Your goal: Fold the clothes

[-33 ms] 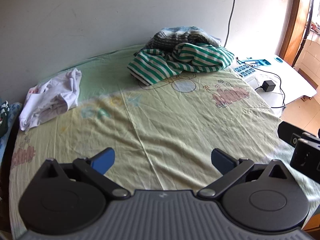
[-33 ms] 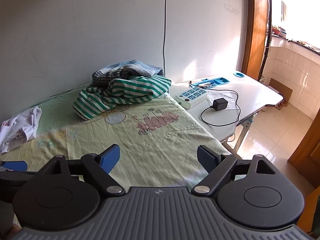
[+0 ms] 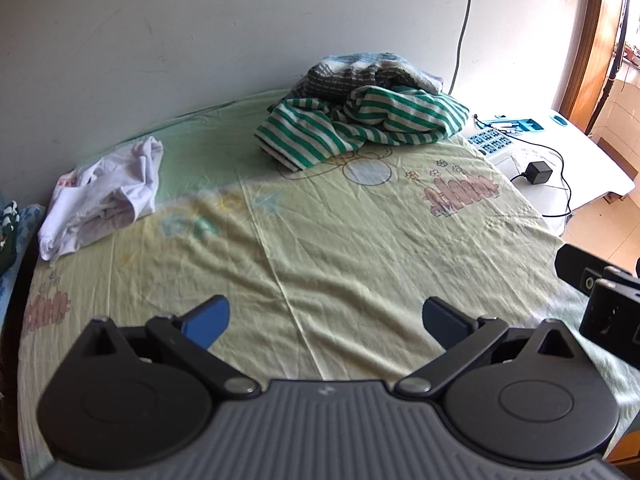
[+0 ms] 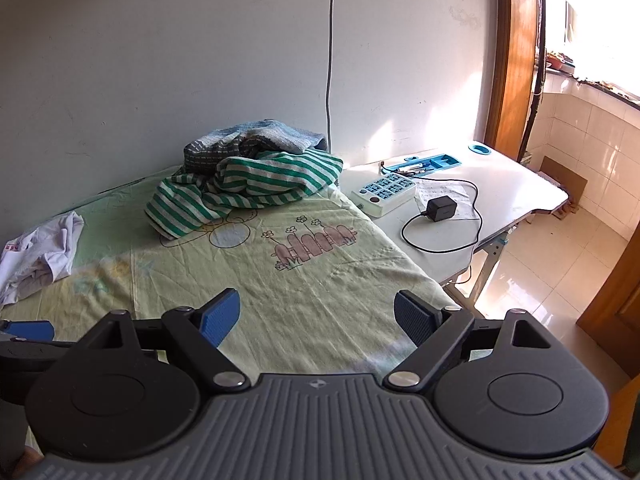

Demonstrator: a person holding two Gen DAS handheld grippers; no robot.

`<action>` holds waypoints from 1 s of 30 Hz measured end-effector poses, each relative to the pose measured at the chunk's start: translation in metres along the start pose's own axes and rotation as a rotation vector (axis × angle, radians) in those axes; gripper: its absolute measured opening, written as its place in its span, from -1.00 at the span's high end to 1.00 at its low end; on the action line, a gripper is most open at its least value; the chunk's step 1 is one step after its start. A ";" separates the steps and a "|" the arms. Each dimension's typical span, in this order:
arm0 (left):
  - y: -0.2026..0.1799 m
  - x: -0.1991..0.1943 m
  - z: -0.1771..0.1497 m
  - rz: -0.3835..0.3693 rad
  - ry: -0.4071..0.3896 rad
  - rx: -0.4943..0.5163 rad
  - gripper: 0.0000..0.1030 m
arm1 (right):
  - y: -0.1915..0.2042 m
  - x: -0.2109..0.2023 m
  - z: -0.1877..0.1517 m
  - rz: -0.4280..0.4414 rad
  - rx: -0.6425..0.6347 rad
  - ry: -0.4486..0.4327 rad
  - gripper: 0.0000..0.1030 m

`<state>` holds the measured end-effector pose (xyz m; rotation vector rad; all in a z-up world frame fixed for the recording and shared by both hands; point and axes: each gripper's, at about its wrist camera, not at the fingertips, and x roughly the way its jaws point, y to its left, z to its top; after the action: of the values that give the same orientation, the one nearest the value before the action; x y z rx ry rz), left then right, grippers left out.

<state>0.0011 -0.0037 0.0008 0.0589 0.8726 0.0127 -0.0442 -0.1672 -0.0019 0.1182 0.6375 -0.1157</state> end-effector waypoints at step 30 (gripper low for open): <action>-0.010 0.007 0.023 0.024 -0.007 -0.019 -0.99 | -0.013 0.032 0.023 0.006 -0.016 0.039 -0.69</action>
<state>0.0231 -0.0144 0.0099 0.0520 0.8648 0.0434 -0.0071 -0.1860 -0.0040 0.1067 0.6766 -0.1031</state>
